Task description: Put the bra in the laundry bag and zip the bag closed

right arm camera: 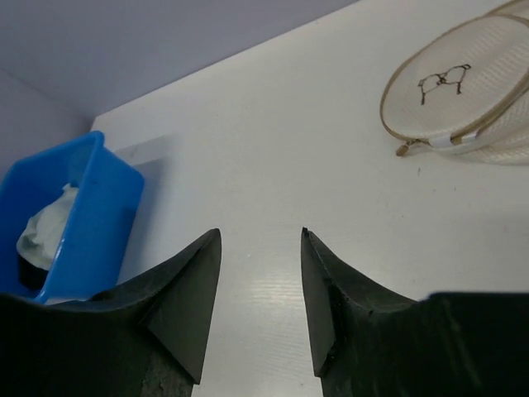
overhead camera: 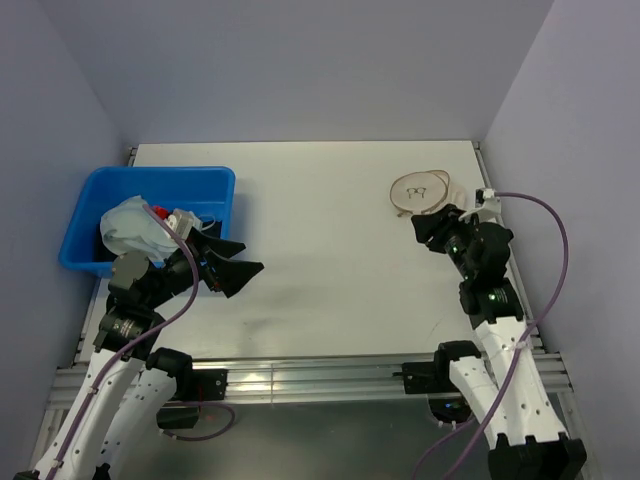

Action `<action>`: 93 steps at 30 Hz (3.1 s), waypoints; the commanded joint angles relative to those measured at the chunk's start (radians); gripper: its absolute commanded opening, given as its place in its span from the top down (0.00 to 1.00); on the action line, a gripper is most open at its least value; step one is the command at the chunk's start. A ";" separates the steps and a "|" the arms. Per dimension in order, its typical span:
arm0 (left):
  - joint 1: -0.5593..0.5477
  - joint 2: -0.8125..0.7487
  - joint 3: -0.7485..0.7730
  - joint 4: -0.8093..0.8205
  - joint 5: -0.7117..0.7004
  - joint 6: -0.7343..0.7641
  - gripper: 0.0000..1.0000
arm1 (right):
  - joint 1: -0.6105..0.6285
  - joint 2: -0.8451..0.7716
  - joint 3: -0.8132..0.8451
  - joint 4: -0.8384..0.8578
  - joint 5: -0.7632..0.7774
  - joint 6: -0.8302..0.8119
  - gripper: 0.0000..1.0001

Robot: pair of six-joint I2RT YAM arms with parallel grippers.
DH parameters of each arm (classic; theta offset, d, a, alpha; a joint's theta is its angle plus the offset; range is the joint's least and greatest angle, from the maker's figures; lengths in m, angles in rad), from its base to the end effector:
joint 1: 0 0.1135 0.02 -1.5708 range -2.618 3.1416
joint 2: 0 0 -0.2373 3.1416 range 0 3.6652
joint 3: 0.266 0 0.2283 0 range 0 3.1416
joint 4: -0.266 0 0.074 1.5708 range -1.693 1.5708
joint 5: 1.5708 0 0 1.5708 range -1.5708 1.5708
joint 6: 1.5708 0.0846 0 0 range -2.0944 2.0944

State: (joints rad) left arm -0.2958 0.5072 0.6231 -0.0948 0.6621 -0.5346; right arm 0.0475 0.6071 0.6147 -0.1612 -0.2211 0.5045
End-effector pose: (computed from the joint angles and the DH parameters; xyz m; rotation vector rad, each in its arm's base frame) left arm 0.1428 -0.0979 0.3168 0.3629 1.6366 -1.1491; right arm 0.1985 0.0280 0.2866 0.2342 1.7420 0.5956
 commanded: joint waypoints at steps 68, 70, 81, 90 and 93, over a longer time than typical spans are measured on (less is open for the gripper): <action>-0.048 -0.009 0.056 -0.045 -0.056 0.071 0.11 | 0.180 1.855 1.510 -0.594 0.614 -0.575 0.80; -0.048 -0.006 0.058 -0.046 -0.056 0.071 0.11 | 0.181 1.847 1.501 -0.583 0.602 -0.592 0.82; -0.037 0.001 0.059 -0.043 -0.065 0.070 0.12 | 0.294 1.647 1.317 -0.332 0.574 -0.678 1.00; -0.037 0.007 0.058 -0.054 -0.101 0.068 0.18 | 0.463 1.067 0.881 0.050 0.340 -0.549 1.00; -0.037 0.025 0.059 -0.065 -0.116 0.065 0.22 | 0.469 0.855 0.720 0.156 0.231 -0.459 1.00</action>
State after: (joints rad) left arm -0.3389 0.5144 0.6403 -0.1516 0.5713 -0.4828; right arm 0.5549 1.6451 1.4399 -0.2092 0.1387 -0.0658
